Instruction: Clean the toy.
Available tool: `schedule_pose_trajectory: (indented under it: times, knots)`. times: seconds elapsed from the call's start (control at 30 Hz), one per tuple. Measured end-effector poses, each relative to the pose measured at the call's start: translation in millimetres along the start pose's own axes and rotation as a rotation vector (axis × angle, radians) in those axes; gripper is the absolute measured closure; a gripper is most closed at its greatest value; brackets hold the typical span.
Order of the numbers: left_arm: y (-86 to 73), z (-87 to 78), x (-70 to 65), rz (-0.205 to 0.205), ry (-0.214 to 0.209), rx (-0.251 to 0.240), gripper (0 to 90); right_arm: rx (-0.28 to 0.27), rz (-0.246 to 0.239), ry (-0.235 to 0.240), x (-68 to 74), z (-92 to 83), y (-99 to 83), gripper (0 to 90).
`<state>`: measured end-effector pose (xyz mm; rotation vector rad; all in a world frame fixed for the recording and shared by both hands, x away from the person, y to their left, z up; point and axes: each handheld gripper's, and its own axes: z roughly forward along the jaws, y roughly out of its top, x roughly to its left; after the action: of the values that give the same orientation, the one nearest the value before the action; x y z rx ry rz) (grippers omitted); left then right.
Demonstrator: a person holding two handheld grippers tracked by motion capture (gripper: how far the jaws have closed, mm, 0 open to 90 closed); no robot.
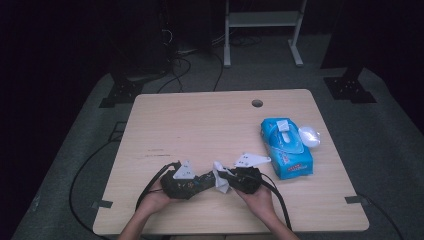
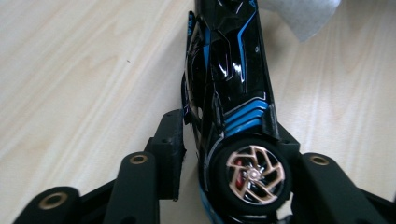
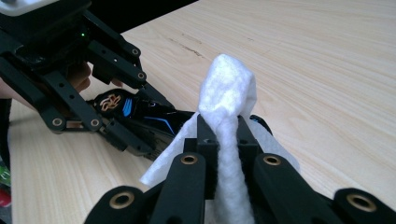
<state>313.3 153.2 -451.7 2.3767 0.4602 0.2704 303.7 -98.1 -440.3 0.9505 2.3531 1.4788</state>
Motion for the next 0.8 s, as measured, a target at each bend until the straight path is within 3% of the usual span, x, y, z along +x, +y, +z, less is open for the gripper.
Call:
schedule_pose_trajectory:
  times: [0.13, 0.3, 0.53, 0.67, 0.73, 0.8]
  knots:
    - [2.6, 6.8, 1.3, -0.007, 0.01, -0.03, 58.4, 0.006, -0.019, -0.027, 0.4, -1.3, 2.2, 85.1]
    - [17.4, 23.3, -1.0, 0.031, 0.042, -0.056, 58.5, -0.016, -0.011, -0.014, 1.0, -4.3, 5.3, 85.1]
    - [16.8, 29.1, 2.7, 0.015, 0.02, -0.099, 58.5, -0.005, -0.006, -0.032, -7.7, -3.0, 1.0, 85.3]
    - [13.6, 29.7, 2.8, 0.01, 0.018, -0.093, 58.7, -0.003, -0.007, -0.041, -9.6, -5.2, 0.4, 85.3]
    - [8.1, 34.7, 2.5, 0.009, 0.016, -0.043, 59.0, -0.006, -0.001, -0.043, -11.7, -6.3, -0.1, 85.3]
    - [6.9, 35.0, 3.5, -0.005, 0.007, -0.054, 59.1, -0.005, -0.002, -0.045, -11.9, -6.6, -0.2, 85.3]
